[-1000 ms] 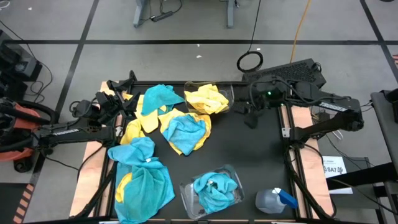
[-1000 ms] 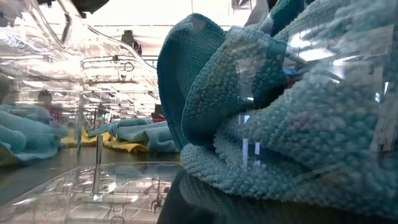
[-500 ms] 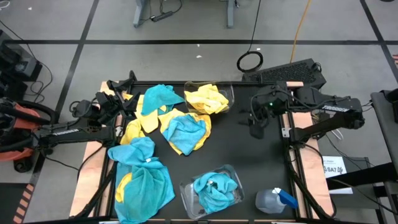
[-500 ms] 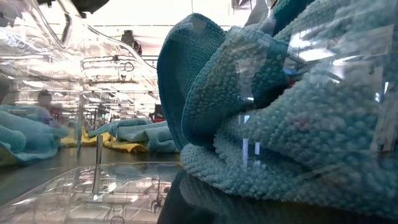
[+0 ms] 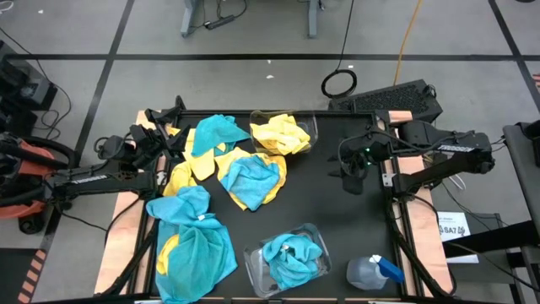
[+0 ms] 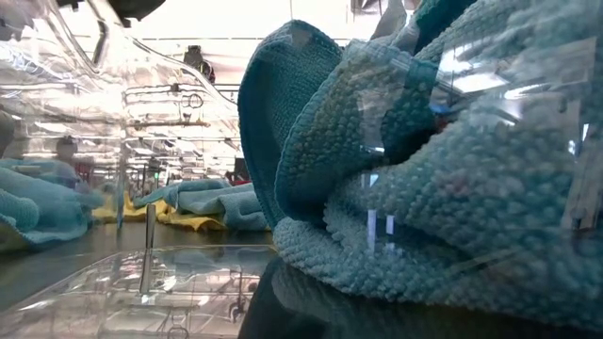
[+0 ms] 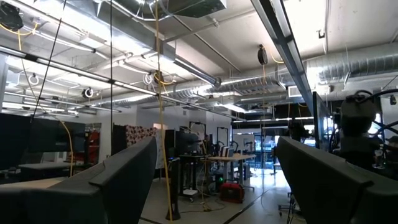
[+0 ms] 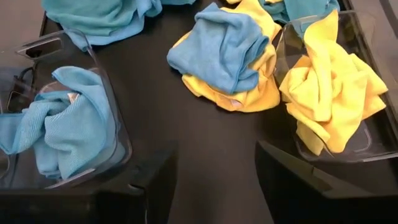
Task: Sort microfiber towel by color & place in baskets
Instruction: Put the blue towel into the bottom transparent bin
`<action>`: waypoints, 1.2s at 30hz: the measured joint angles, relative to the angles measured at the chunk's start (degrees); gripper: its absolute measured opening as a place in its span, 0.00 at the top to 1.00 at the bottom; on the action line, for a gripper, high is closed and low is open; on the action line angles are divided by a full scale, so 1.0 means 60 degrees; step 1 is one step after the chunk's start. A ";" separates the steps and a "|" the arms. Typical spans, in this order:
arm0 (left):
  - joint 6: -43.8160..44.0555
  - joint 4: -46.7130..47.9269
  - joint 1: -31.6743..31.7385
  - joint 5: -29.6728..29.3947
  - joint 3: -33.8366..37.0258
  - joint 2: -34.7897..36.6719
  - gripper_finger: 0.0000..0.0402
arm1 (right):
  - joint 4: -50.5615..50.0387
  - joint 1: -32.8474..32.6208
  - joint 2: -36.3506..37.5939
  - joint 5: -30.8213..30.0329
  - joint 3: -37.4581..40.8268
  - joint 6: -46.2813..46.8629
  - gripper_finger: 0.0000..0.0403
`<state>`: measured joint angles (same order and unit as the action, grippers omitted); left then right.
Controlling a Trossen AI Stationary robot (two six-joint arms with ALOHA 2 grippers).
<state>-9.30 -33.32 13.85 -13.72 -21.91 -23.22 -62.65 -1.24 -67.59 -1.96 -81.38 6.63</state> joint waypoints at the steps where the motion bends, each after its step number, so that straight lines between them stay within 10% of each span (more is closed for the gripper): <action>1: 0.0000 0.0000 0.0001 0.0000 0.0000 0.0004 0.16 | 0.0005 -0.0009 0.0000 0.0000 0.0000 -0.0002 0.50; 36: -0.0015 -0.0043 0.0004 0.0015 -0.0002 0.0001 0.16 | 0.0301 0.0002 0.0000 -0.0441 0.0000 -0.0106 0.50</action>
<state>-9.39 -33.58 13.87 -13.63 -21.93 -23.22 -60.85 -1.23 -67.59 -4.60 -81.38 6.00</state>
